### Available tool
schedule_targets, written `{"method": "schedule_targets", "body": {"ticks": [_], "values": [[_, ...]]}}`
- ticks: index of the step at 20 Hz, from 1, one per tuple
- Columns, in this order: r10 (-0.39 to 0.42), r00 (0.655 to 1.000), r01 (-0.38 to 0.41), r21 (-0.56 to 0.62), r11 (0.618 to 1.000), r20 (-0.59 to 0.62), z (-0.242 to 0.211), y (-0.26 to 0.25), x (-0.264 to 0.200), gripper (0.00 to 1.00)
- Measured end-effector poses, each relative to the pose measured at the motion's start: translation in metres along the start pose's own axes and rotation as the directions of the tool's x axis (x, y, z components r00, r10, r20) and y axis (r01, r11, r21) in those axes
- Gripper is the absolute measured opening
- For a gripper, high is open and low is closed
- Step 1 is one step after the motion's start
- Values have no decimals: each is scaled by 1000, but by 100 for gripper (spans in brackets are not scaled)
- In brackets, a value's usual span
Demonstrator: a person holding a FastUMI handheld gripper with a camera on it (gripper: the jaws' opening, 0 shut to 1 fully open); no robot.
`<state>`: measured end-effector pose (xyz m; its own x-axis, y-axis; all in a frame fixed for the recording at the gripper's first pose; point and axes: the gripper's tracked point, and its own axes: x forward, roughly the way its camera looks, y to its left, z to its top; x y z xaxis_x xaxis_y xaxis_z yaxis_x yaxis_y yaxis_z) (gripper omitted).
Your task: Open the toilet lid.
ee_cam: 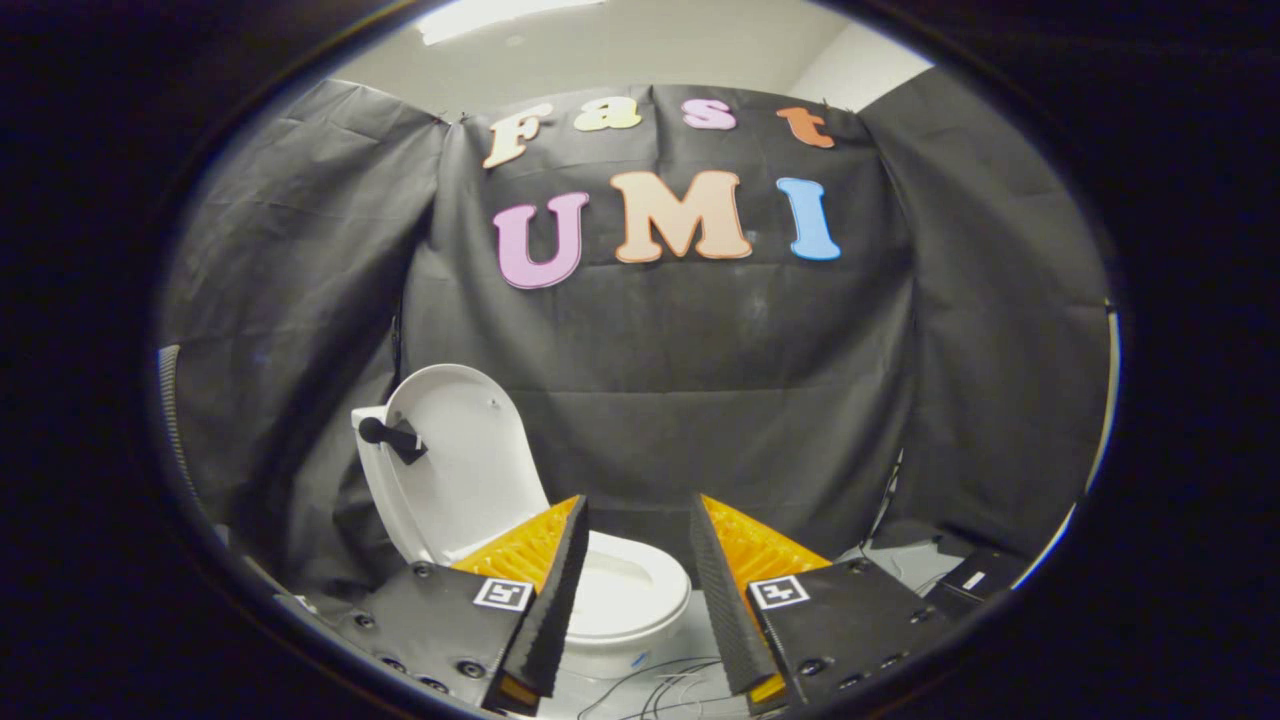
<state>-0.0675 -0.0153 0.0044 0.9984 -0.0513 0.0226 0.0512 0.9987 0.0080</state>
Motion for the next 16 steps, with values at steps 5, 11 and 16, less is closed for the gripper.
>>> {"method": "schedule_targets", "body": {"ticks": [5, 11, 16], "values": [[-1, 1000, 1, -4, 1000, -4, -1, -1, 1, 73], [-2, 1000, 2, -3, 1000, -9, -3, 1, 0, 74], [-4, 1000, 4, -4, 1000, -10, -2, 0, 2, 74]]}}
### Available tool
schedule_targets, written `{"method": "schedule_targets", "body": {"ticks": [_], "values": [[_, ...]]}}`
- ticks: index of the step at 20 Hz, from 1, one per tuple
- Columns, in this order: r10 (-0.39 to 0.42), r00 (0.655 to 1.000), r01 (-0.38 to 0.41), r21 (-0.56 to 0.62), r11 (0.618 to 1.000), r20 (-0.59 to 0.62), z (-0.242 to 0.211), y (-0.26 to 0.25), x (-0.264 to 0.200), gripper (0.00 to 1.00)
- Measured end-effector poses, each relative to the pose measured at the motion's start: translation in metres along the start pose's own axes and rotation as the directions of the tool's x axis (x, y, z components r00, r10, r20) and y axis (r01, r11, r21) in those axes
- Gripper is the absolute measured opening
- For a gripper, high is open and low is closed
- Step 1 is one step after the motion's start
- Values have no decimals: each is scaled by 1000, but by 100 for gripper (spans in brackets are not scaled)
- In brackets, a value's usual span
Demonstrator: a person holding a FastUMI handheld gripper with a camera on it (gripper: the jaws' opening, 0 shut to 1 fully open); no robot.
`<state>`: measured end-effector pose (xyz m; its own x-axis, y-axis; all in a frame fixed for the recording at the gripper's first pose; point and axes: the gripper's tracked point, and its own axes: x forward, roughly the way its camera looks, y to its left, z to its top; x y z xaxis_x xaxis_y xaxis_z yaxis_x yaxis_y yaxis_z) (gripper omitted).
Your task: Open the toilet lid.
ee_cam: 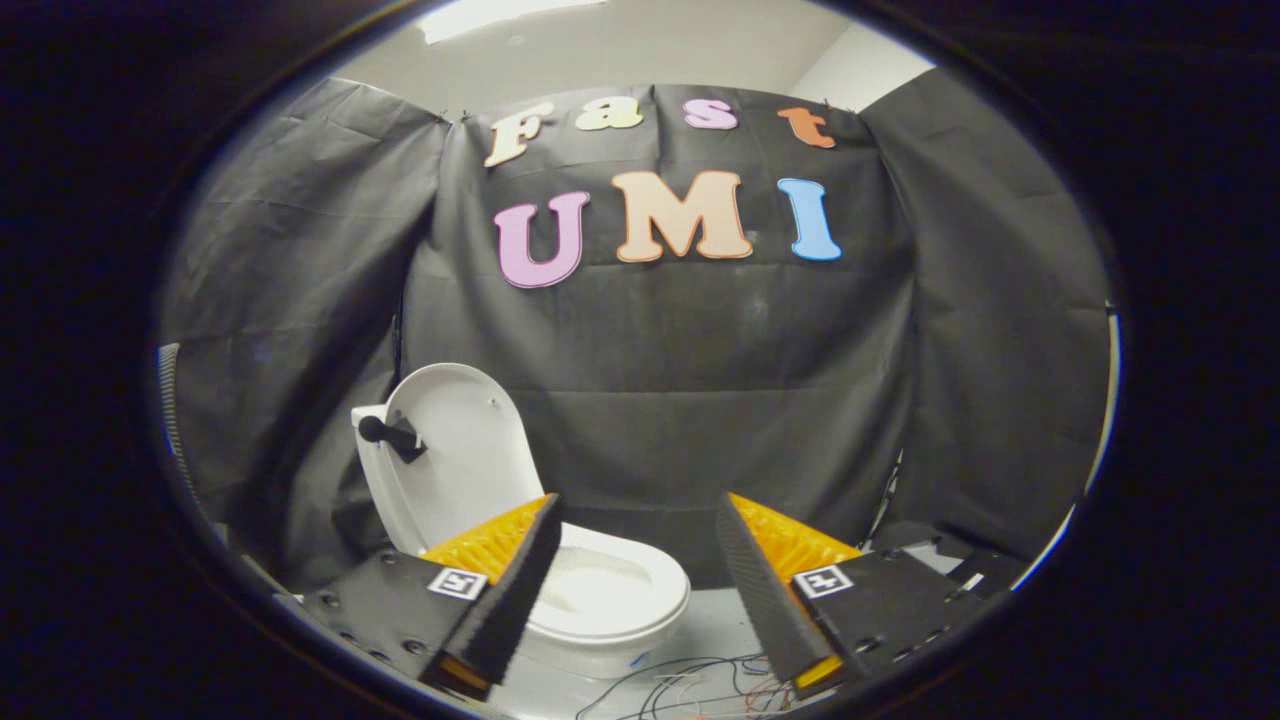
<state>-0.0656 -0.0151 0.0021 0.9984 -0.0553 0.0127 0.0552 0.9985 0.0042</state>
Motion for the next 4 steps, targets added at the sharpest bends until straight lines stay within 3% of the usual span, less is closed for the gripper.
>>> {"method": "schedule_targets", "body": {"ticks": [4], "values": [[1, 1000, -1, 0, 1000, 1, 0, 1, -2, 74]]}}
